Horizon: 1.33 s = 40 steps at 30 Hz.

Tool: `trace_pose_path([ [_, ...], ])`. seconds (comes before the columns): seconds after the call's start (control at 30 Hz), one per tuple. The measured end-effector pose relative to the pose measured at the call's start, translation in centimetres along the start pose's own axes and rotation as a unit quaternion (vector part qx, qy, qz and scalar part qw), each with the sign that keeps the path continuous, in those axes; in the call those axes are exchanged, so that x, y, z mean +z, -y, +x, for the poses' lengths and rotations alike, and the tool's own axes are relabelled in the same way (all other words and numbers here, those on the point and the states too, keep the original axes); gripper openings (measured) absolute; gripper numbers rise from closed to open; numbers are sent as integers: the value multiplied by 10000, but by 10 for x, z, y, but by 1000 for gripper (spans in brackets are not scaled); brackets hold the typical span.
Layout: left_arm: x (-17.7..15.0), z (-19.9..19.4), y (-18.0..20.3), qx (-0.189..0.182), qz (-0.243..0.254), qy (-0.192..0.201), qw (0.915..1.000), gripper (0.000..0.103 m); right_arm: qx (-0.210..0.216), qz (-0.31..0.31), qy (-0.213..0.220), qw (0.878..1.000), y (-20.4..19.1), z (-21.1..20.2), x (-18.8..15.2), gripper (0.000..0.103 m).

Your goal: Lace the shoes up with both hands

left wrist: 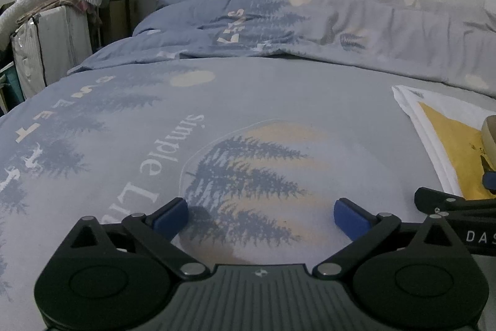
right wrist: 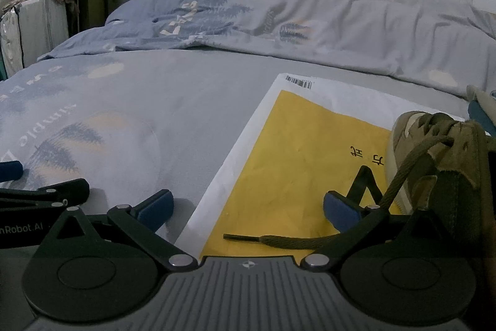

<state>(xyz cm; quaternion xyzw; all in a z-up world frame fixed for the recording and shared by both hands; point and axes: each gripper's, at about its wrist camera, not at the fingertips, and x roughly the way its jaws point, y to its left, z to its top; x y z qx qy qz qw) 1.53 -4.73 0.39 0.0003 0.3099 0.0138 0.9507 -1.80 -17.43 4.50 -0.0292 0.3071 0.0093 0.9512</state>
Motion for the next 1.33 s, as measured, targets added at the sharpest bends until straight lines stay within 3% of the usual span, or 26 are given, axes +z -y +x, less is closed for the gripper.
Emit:
trace_pose_path([
  [1.33,-1,-1,1,-9,-4,5,10000,103,10,-30,23,10000,3,2,-5,103],
])
